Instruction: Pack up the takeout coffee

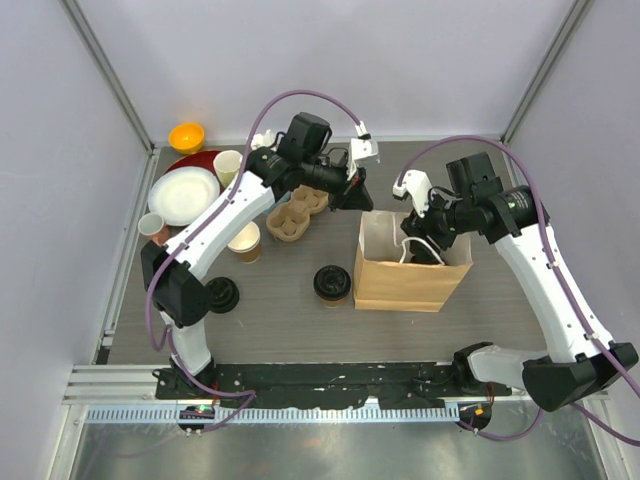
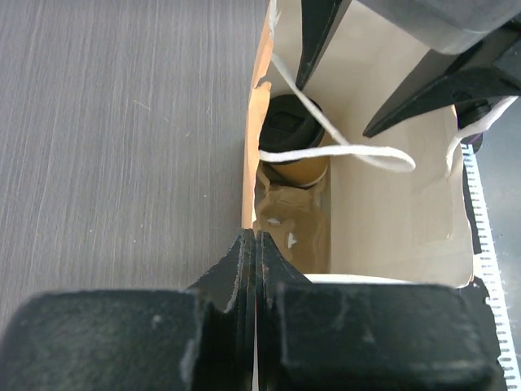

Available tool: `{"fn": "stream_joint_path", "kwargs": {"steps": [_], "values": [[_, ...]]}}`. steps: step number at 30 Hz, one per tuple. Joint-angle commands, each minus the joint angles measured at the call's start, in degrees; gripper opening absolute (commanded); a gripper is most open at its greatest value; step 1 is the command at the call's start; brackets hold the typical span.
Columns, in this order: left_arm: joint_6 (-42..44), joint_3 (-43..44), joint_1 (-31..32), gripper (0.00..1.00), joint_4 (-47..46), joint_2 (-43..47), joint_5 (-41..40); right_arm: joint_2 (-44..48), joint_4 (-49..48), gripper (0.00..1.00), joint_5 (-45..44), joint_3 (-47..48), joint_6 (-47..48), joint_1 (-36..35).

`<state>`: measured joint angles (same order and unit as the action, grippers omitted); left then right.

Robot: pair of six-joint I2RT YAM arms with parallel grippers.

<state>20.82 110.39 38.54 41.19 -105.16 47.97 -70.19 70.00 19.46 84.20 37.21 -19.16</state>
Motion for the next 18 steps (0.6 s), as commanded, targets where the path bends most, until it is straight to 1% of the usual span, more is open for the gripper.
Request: {"fn": "stream_joint_path", "kwargs": {"steps": [1, 5, 8, 13, 18], "values": [[-3.59, 2.9, -0.05, 0.0, -1.46, 0.4, 0.02, 1.02, -3.9, 0.6, 3.91, 0.87, -3.02, -0.35], [-3.77, 3.43, -0.05, 0.0, -2.08, 0.14, -1.12, 2.07, 0.22, 0.6, 3.57, 3.59, -3.89, -0.35], [-3.77, 3.87, -0.05, 0.0, -2.25, 0.14, -1.3, 4.0, 3.47, 0.6, 1.72, 4.82, -4.25, -0.35], [-4.82, 4.31, -0.05, 0.0, -2.78, 0.31, -1.82, 6.73, 3.92, 0.6, -0.21, 5.97, -4.69, -0.27], [-5.79, 4.4, -0.14, 0.0, -3.75, 0.57, -2.79, 6.56, 6.2, 0.6, 0.57, 7.73, -4.25, -0.27]]}}
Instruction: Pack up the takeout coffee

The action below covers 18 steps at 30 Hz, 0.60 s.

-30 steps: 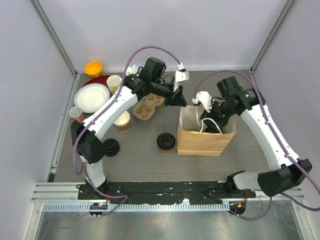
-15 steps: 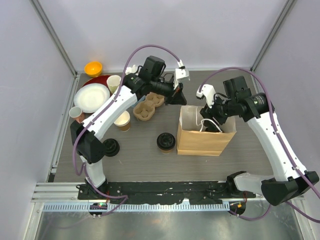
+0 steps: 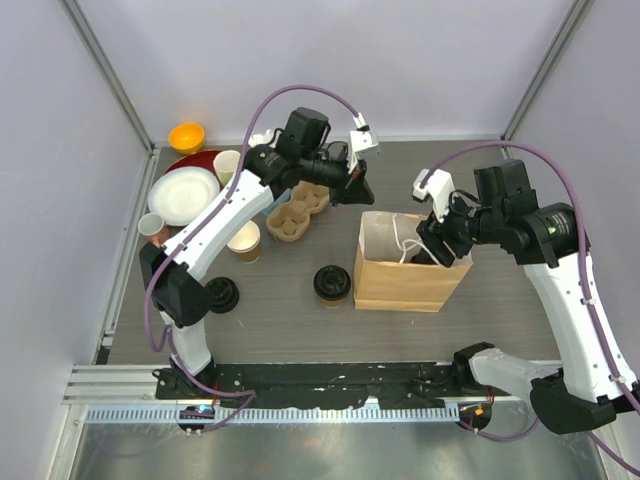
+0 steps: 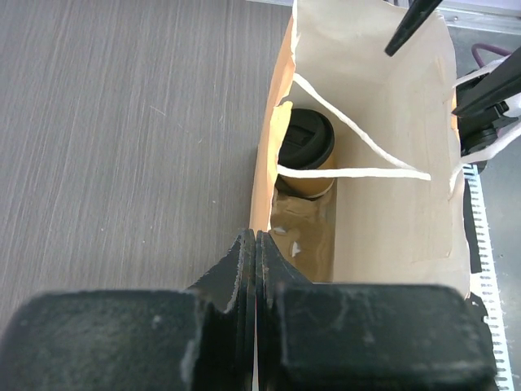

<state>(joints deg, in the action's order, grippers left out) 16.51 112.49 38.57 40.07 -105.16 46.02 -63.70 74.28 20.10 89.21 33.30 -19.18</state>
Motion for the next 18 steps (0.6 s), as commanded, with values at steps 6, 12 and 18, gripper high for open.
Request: {"fn": "stream_joint_path", "kwargs": {"steps": [6, 12, 18], "values": [[-1.66, 2.39, -0.42, 0.0, -2.37, 1.1, -0.76, 0.16, 3.68, 0.83, -1.55, 5.8, 0.01, -0.25], [-1.75, 2.74, -0.51, 0.06, -2.28, 1.45, -1.19, 0.16, 4.2, 0.84, -0.23, 7.56, 0.27, -0.33], [-1.75, 2.56, -0.68, 0.18, -2.19, 1.89, -1.55, 0.68, 4.82, 0.84, -0.58, 9.31, -0.08, -0.33]]}}
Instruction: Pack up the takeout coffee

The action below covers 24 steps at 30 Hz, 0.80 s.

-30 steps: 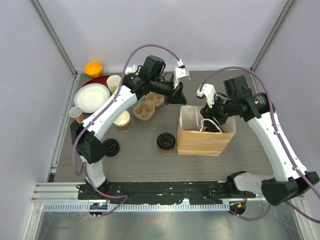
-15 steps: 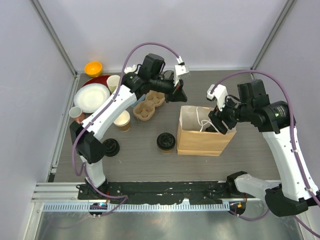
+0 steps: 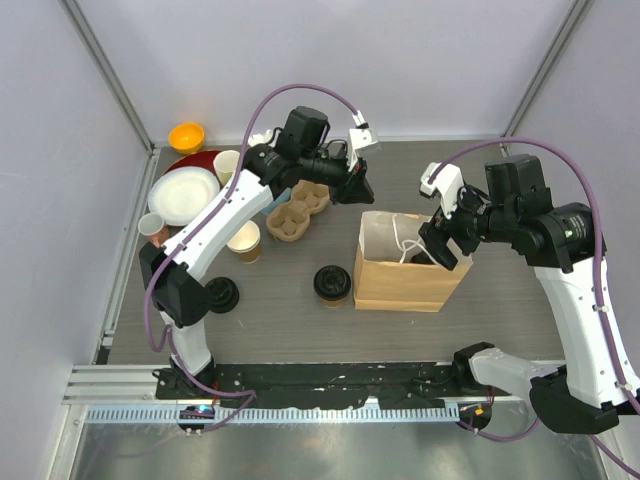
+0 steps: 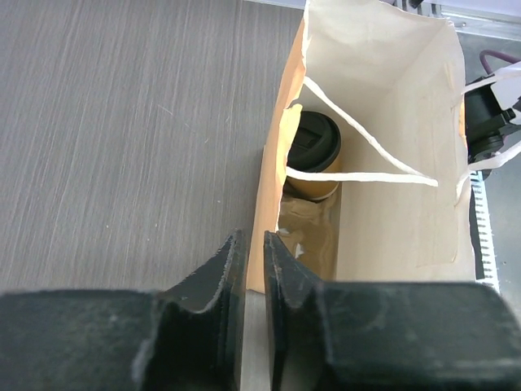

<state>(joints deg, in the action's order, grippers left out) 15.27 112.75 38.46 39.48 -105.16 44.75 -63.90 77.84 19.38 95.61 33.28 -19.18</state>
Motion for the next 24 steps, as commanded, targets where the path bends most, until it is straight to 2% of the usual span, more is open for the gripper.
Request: {"fn": "stream_joint_path", "kwargs": {"steps": [1, 11, 17, 20, 22, 24], "values": [[-0.59, 2.3, -0.49, 0.21, -1.69, 2.07, -0.45, 1.06, 1.17, 0.84, 0.31, 3.26, -0.14, -0.33], [-1.2, 2.21, -1.72, 0.46, -1.69, 3.56, -0.63, 2.55, -0.23, 0.84, 3.82, 5.11, -2.86, -0.33], [-2.87, 2.65, -2.68, 0.56, -1.78, 4.53, 0.07, 4.04, -4.98, 0.84, 5.23, 5.02, -7.17, -0.33], [-4.98, 2.74, -3.56, 0.6, -2.74, 5.41, 0.51, 4.05, -10.5, 0.86, 4.18, 5.29, -11.63, -0.24], [-7.61, 2.74, -4.44, 0.63, -3.97, 6.55, 0.16, 4.05, -19.1, 0.88, 4.26, 5.11, -15.59, -0.25], [-12.88, 2.48, -6.63, 0.63, -5.64, 7.16, 0.51, 1.42, -25.34, 0.88, 8.02, 6.24, -21.47, -0.33]]}}
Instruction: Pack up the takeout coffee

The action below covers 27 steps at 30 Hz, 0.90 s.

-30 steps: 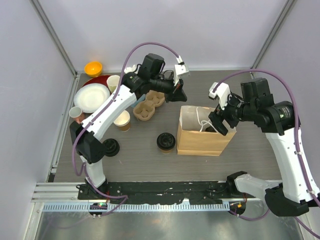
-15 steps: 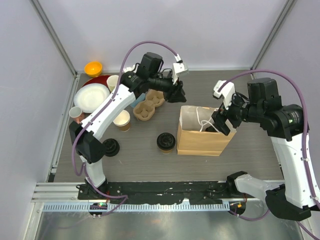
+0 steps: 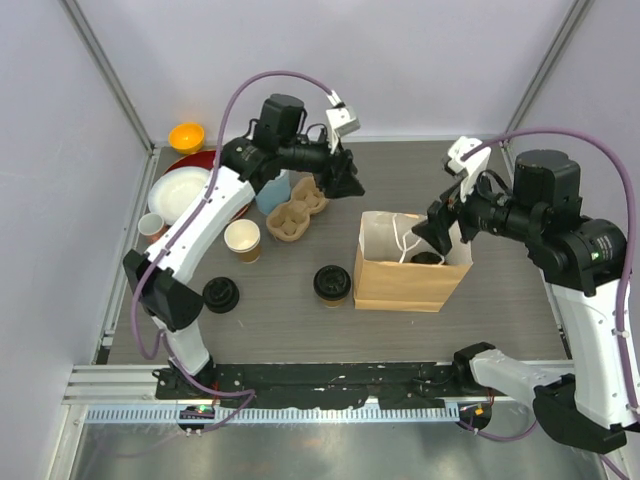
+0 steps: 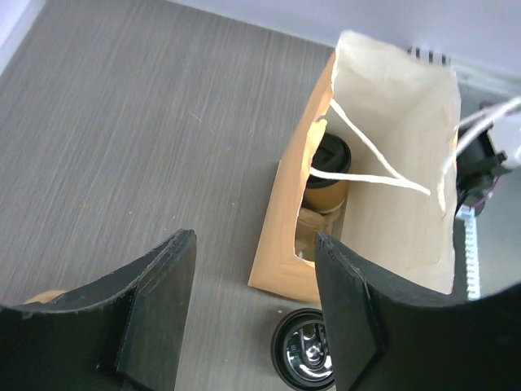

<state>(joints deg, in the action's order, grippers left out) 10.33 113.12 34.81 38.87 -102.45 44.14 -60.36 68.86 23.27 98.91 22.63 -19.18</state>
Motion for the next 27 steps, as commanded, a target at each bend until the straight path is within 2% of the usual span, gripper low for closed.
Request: {"fn": "stream_joint_path", "kwargs": {"steps": [1, 3, 4, 6, 7, 8, 10, 12, 14, 15, 18, 20, 23, 26, 27], "values": [[-9.09, 2.1, -3.86, 0.64, -5.12, 5.5, 1.12, -4.05, -16.56, 0.86, 5.81, 6.61, -12.77, -0.33], [-13.3, 1.32, -7.28, 0.65, -5.47, 6.82, 0.77, -12.97, -11.24, 0.79, 7.84, 12.85, -16.46, -0.68], [-15.14, 0.53, -8.6, 0.66, -6.08, 7.61, 0.77, -16.34, -8.94, 0.77, 6.54, 19.76, -16.57, -3.9], [-20.49, -2.98, -13.43, 0.66, -8.89, 10.69, 1.12, -23.44, -2.63, 0.79, 0.94, 25.77, -10.11, -11.45], [-22.26, -5.52, -15.19, 0.67, -9.77, 11.74, 1.38, -25.58, -1.2, 0.8, -3.1, 30.68, -8.85, -16.71], [-23.67, -6.67, -18.6, 0.67, -10.3, 13.75, 1.13, -27.6, -0.23, 0.81, -3.84, 32.99, -9.53, -18.07], [-25.79, -9.13, -22.83, 0.67, -9.17, 15.61, -0.71, -34.37, 0.05, 0.73, -5.5, 38.77, -19.61, -19.05], [-24.58, -10.46, -24.69, 0.67, -6.28, 18.33, -5.1, -37.8, 1.19, 0.66, -10.4, 41.52, -21.57, -25.18], [-23.34, -13.01, -26.63, 0.67, -4.69, 20.96, -8.18, -40.18, 0.66, 0.67, -16.3, 40.58, -20.09, -33.16], [-22.9, -13.97, -27.07, 0.67, -3.81, 21.68, -9.67, -40.8, 0.57, 0.67, -15.71, 39.44, -19.82, -34.51], [-22.72, -17.84, -29.44, 0.68, -1.09, 24.48, -9.87, -42.47, 4.51, 0.67, -9.13, 37.85, -11.07, -36.88], [-22.2, -20.65, -30.67, 0.68, 1.11, 25.89, -9.6, -41.95, 7.59, 0.67, -6.58, 34.96, 0.32, -37.86], [-19.38, -23.29, -30.68, 0.68, 3.23, 27.83, -9.51, -42.29, 12.24, 0.67, -4.98, 32.13, 11.52, -39.44], [-18.42, -25.31, -30.76, 0.68, 2.96, 29.15, -9.16, -42.21, 12.53, 0.66, -5.78, 27.67, 12.78, -41.11], [-18.5, -25.67, -30.68, 0.67, 2.88, 29.15, -9.07, -41.95, 12.27, 0.65, -5.95, 23.47, 13.05, -41.98]]}}
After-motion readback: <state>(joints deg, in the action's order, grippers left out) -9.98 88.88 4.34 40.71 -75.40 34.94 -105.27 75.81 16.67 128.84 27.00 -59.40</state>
